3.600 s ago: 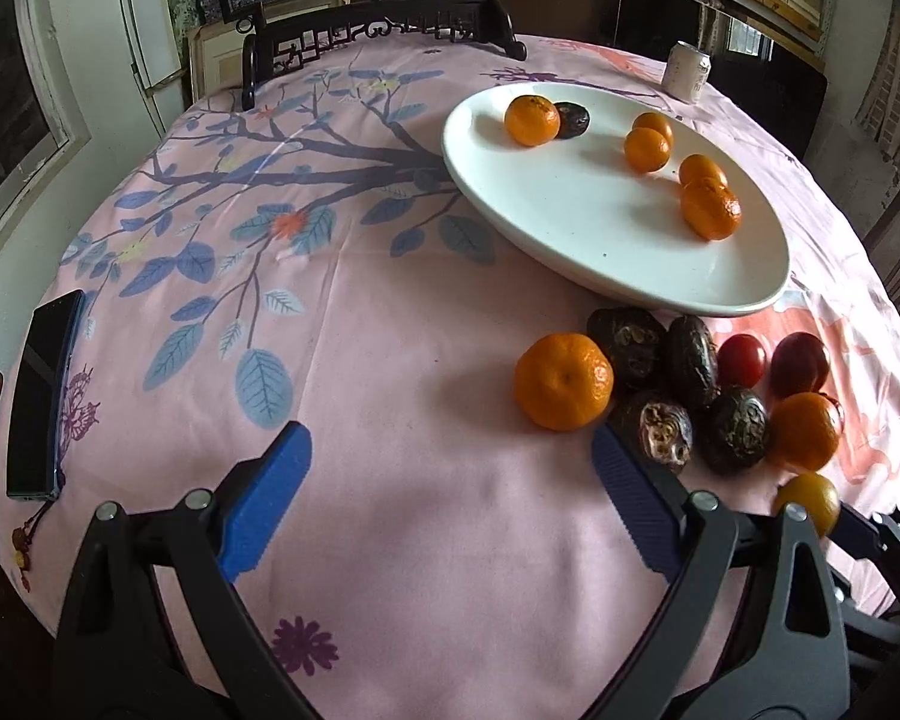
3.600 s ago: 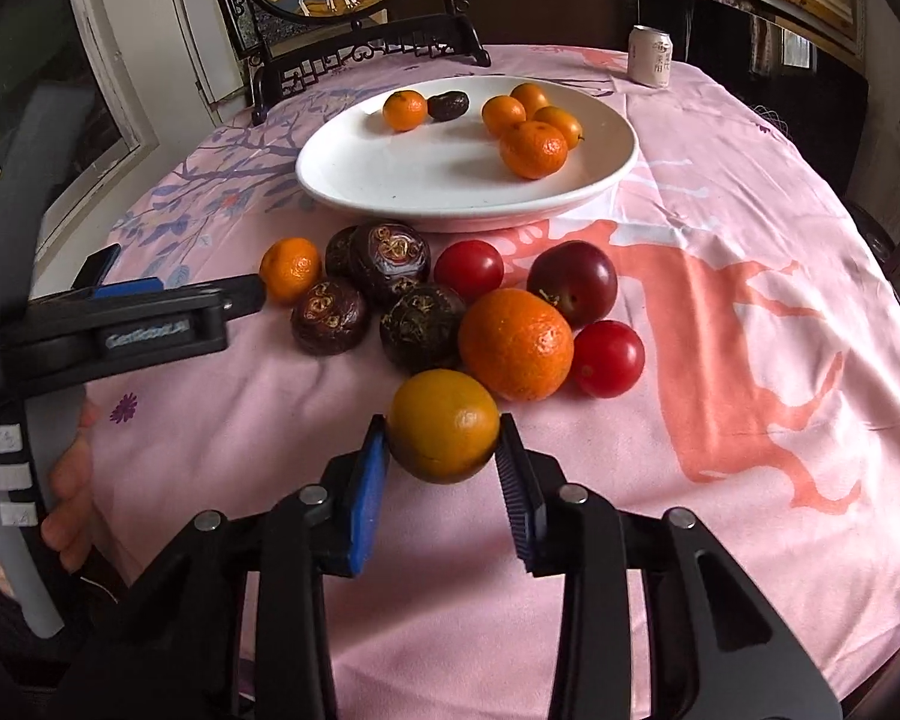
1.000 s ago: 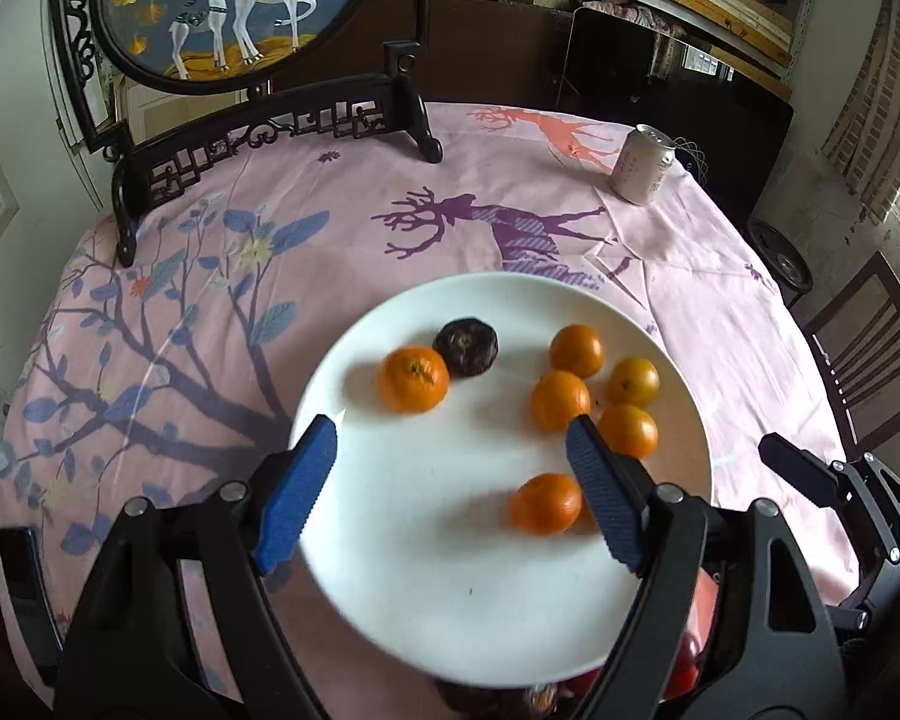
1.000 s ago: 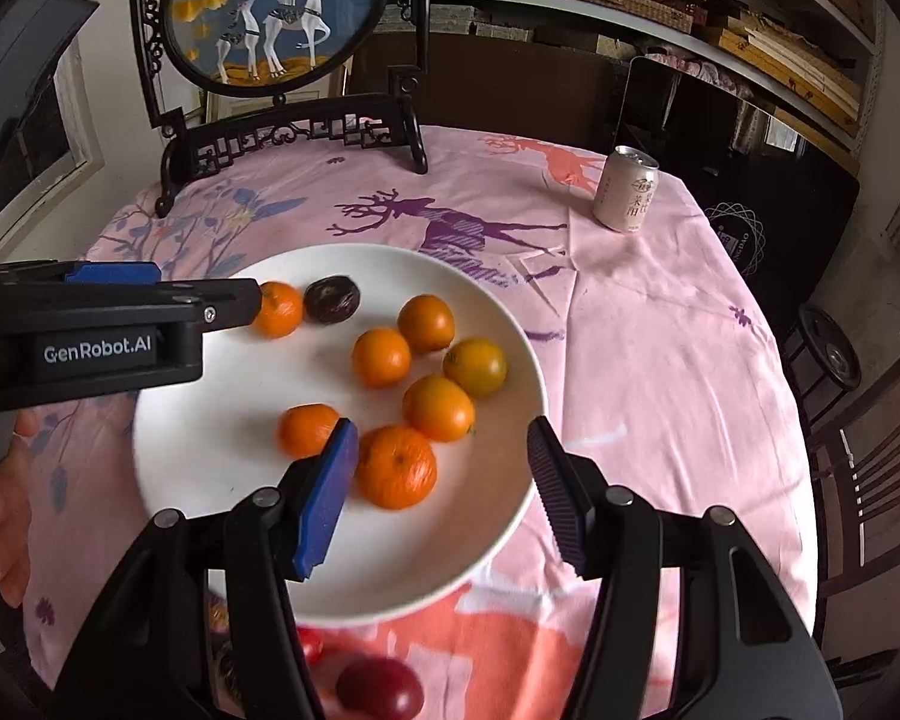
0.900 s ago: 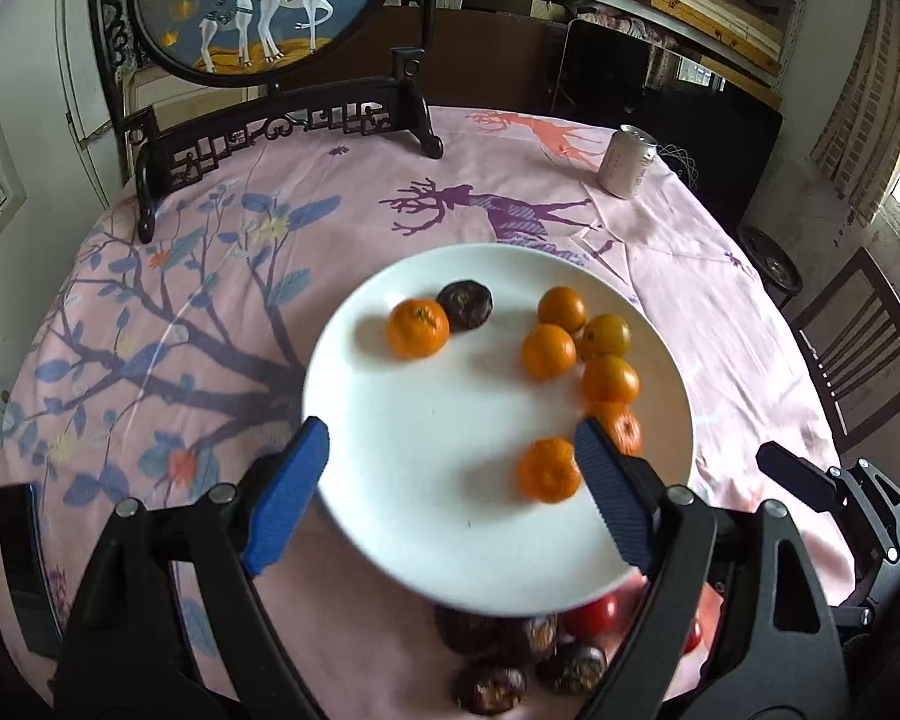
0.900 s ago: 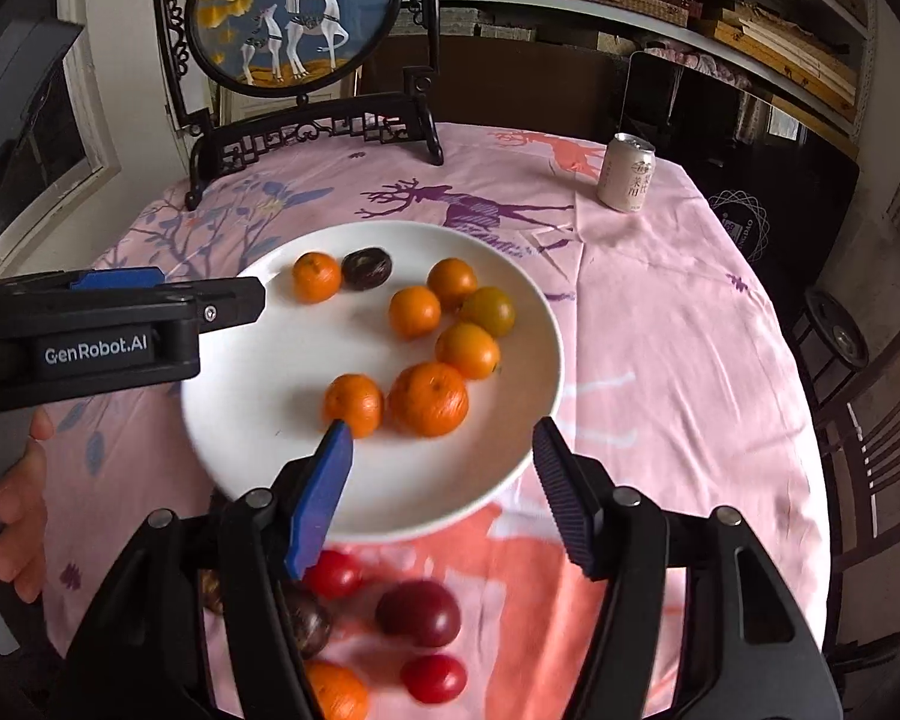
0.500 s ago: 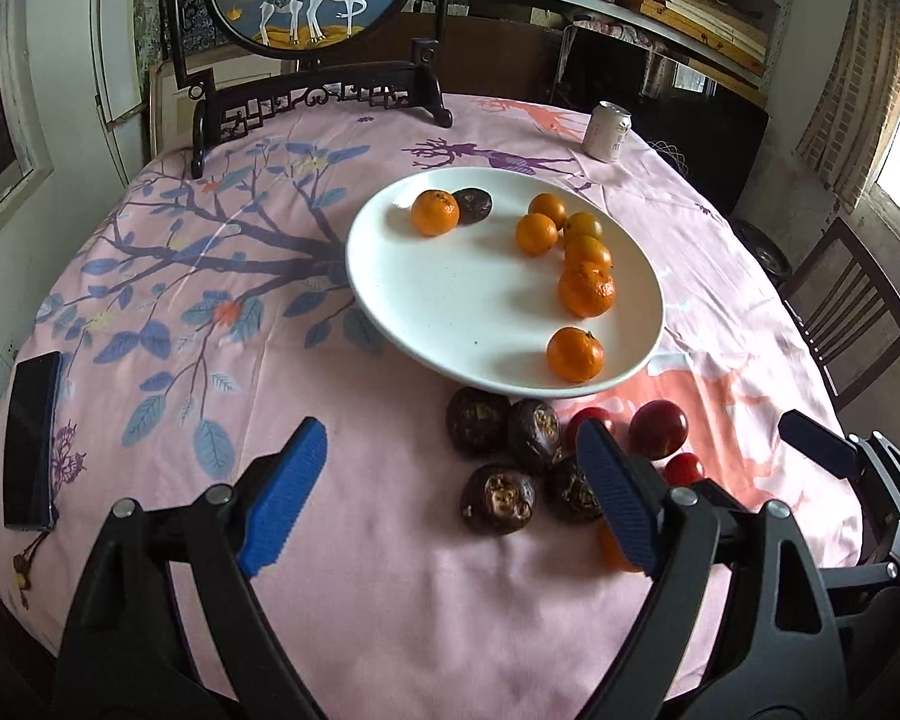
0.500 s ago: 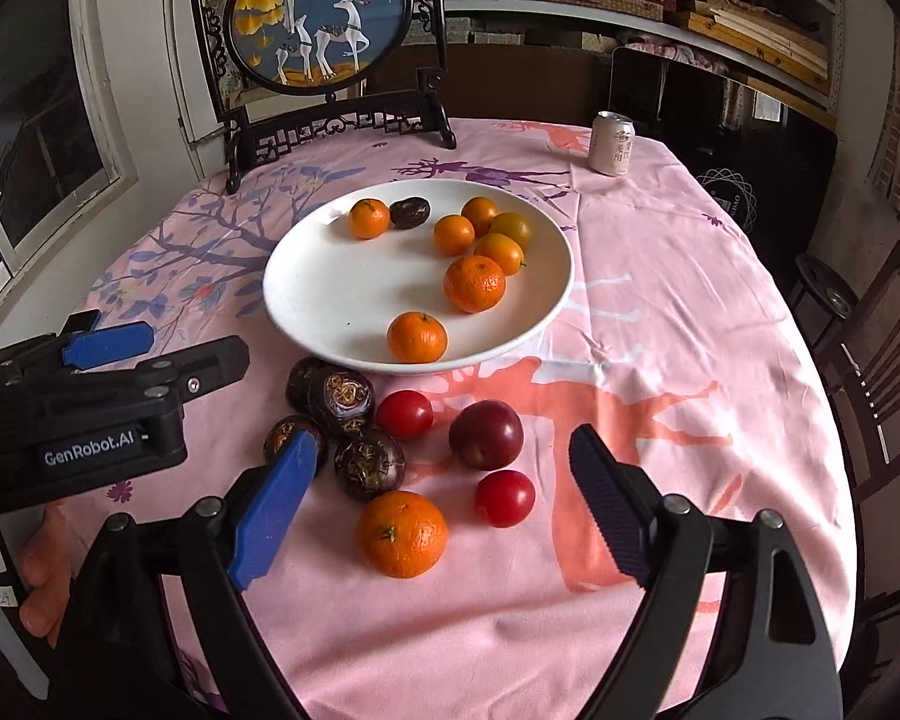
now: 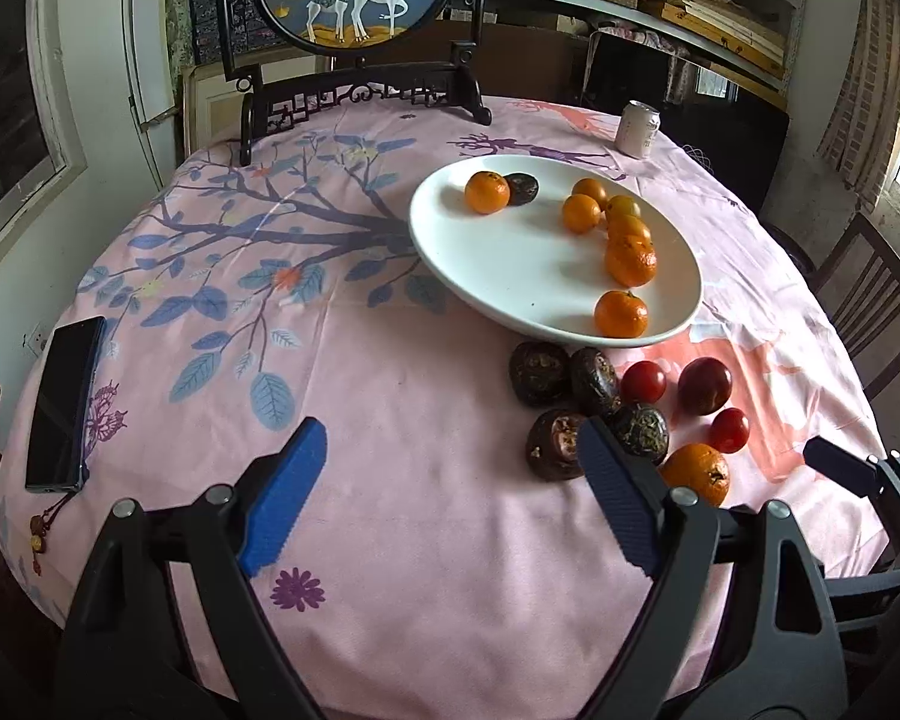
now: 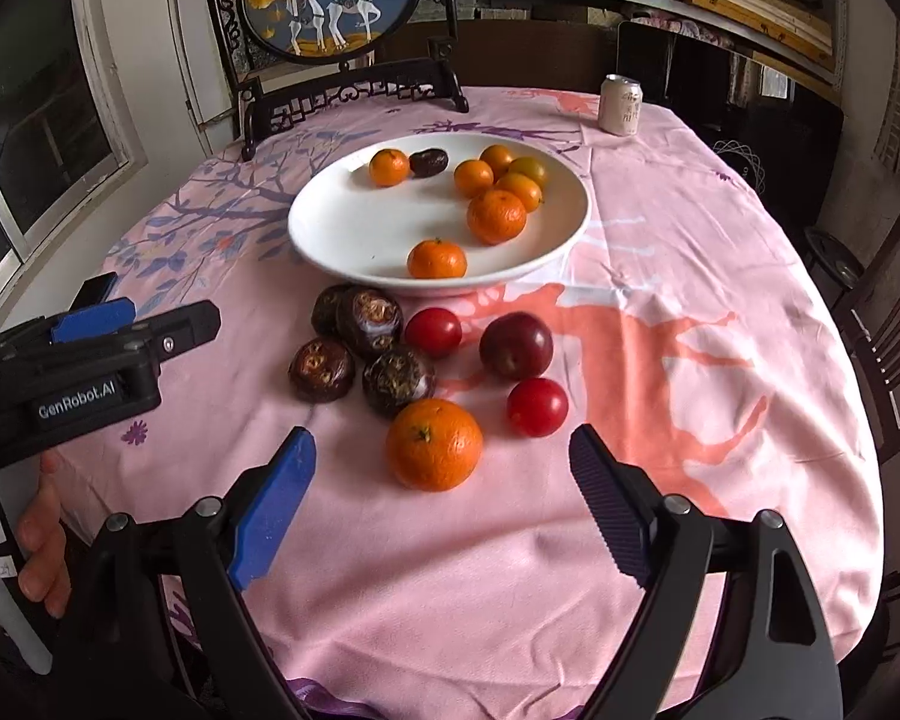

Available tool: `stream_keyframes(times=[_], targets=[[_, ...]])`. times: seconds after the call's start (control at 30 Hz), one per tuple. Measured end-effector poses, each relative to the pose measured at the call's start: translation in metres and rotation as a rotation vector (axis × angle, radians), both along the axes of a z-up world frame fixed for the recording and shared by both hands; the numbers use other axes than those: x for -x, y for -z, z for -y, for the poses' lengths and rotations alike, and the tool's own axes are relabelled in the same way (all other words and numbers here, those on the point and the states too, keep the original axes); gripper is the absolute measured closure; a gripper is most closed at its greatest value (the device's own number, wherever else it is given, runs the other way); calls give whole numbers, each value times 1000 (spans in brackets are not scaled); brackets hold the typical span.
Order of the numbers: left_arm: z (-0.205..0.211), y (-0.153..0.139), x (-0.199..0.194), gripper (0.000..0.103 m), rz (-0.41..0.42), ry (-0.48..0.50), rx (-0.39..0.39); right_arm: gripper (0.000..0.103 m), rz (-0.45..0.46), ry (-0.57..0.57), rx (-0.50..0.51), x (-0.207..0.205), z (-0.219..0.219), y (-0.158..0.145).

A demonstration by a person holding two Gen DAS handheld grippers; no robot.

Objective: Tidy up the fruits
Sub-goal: 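Grasp an orange with the right tool while the left tool grasps a dark brown fruit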

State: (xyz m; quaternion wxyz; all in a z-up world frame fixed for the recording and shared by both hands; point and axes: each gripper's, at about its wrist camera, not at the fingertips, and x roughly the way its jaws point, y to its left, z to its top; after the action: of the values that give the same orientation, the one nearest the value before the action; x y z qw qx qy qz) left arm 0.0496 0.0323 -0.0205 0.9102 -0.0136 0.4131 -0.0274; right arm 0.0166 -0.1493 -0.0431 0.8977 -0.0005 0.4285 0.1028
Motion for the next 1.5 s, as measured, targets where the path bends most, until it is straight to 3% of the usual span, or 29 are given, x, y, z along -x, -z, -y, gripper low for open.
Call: stream_keyframes(times=[0.07, 0.13, 0.3, 0.6, 0.87, 0.97, 1.07, 1.13, 1.23, 1.5], targets=[[-3, 2, -1, 16, -9, -2, 4, 17, -5, -18, -10, -2, -5, 8], [-5, 5, -2, 16, -12, -9, -1, 24, -13, -36, -5, -6, -11, 15], [1, 16, -3, 16, -40, 19, -20, 58, -62, -16, 46, -26, -16, 40], [27, 49, -23, 16, -127, 77, -54, 60, -71, -34, 9, -10, -8, 33], [49, 59, -38, 17, -124, 111, -48, 60, -80, 11, -30, 8, 20, 31], [56, 66, -42, 34, -146, 133, -21, 59, -73, 27, -44, 10, 27, 30], [64, 67, -45, 46, -116, 138, -62, 60, -76, 31, -59, 10, 30, 31], [62, 65, -45, 64, -114, 133, -41, 60, -79, 31, -60, 10, 30, 31], [52, 61, -42, 64, -132, 138, 19, 60, -73, 37, -63, 9, 30, 28], [26, 42, -20, 64, -94, 109, 71, 59, -58, 23, -74, 11, 21, 22]])
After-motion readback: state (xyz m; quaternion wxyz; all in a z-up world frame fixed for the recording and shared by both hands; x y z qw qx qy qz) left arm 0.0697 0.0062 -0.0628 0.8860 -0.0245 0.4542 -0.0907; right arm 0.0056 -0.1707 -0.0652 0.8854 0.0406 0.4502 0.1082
